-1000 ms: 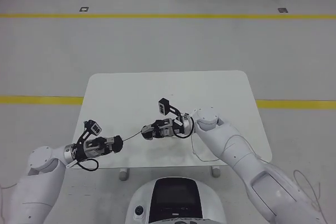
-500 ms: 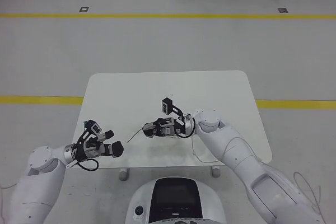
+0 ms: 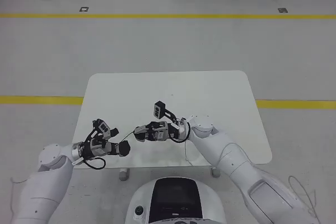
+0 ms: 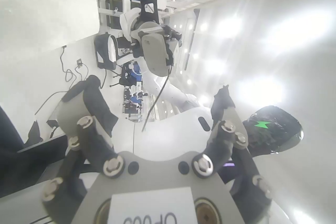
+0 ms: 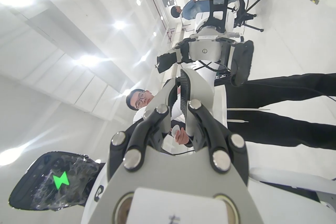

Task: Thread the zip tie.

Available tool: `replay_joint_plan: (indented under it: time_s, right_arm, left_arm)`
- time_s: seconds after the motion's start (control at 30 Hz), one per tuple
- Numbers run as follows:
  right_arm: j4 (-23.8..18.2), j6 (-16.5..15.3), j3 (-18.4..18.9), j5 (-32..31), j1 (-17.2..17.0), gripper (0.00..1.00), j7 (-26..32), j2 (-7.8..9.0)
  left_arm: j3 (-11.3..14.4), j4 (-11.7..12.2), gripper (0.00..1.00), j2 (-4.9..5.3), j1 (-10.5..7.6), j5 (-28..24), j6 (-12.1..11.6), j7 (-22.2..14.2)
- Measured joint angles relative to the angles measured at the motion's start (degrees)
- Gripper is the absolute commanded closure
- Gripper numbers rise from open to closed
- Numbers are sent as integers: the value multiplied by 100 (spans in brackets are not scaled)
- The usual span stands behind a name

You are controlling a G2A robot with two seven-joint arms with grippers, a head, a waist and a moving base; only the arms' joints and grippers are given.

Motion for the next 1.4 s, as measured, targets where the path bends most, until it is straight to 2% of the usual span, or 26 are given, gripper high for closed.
replay_joint_plan:
  time_s: [0.17, 0.33, 0.5, 0.53, 0.57, 0.63, 0.7, 0.8, 0.83, 0.87, 1.1, 1.4]
  right_arm:
    - [-9, -3, 3, -6, -5, 100, -10, 1]
    - [-355, -10, 61, 43, -212, 100, -320, 16]
    - [-437, -27, 85, 114, -305, 100, -461, 10]
    - [-439, -22, 78, 104, -310, 100, -490, 6]
    - [-441, -21, 73, 91, -312, 100, -514, 4]
    - [-440, -7, 62, 47, -316, 100, -572, 1]
    - [-435, 20, 60, 32, -323, 100, -609, 0]
    - [-414, 84, 60, -38, -315, 100, -667, 4]
    - [-411, 108, 58, -98, -306, 100, -695, 9]
    - [-412, 123, 57, -147, -301, 100, -718, 14]
    - [-532, 224, 117, -475, -313, 100, -817, 76]
    - [-785, 442, 220, -641, -407, 100, -673, 168]
  left_arm:
    - [-3, 0, 0, 1, 2, 8, -3, 1]
    - [80, -99, 0, -11, 17, -26, 4, 236]
    - [124, -124, 0, -7, 14, -110, -21, 250]
    - [128, -122, 8, -5, 7, -125, -31, 256]
    - [132, -120, 29, -4, 2, -135, -34, 261]
    - [143, -113, 55, 0, -14, -158, -36, 267]
    - [154, -107, 70, 2, -26, -177, -37, 271]
    - [177, -83, 85, 6, -52, -197, -41, 296]
    - [186, -71, 95, 7, -62, -197, -44, 318]
    - [193, -65, 100, 8, -68, -195, -47, 331]
    - [221, -46, 100, 21, -84, -187, -91, 420]
    - [236, -38, 100, 38, -73, -205, -127, 491]
